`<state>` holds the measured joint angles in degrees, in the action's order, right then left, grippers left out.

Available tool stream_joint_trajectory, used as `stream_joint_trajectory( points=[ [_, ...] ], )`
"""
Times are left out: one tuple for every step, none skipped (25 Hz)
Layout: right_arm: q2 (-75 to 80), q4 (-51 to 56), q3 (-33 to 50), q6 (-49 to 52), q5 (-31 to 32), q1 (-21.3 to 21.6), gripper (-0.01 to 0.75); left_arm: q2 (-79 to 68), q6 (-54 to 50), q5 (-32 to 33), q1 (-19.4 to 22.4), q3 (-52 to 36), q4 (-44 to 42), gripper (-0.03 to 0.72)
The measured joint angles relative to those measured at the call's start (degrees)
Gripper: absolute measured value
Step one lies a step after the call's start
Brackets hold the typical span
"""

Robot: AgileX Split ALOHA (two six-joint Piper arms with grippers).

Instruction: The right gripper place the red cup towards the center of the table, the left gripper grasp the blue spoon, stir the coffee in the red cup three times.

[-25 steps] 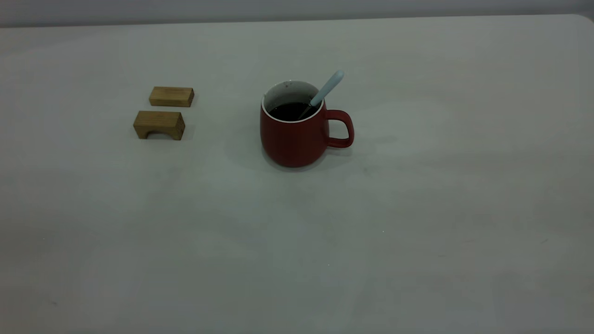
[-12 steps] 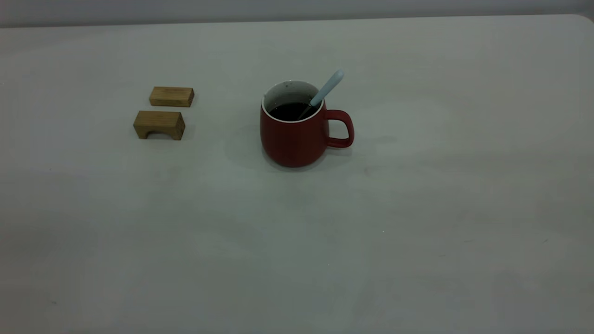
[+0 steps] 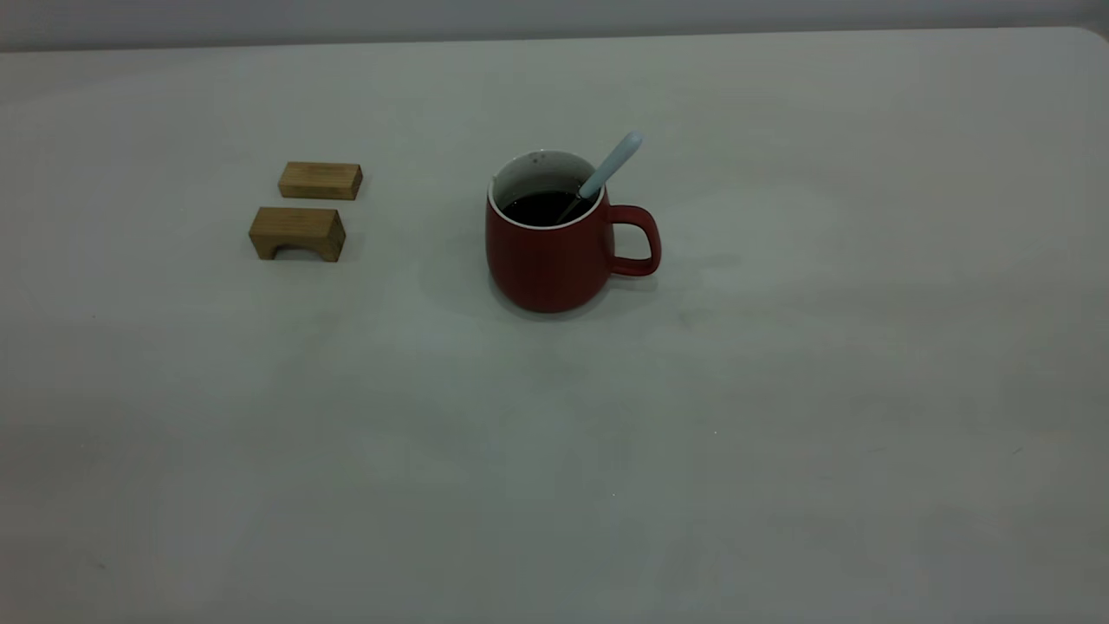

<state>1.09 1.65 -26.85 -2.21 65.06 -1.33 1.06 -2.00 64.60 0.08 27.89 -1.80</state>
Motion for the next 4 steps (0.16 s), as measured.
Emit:
stream_joint_trajectory(
  points=[
    [0.00,0.00,0.00,0.00,0.00,0.00,0.317,0.00,0.00,0.00,0.00,0.00,0.00,0.577],
    [0.00,0.00,0.00,0.00,0.00,0.00,0.317,0.00,0.00,0.00,0.00,0.00,0.00,0.577],
    [0.00,0.00,0.00,0.00,0.00,0.00,0.317,0.00,0.00,0.00,0.00,0.00,0.00,0.577],
    [0.00,0.00,0.00,0.00,0.00,0.00,0.317,0.00,0.00,0.00,0.00,0.00,0.00,0.577]
  ],
)
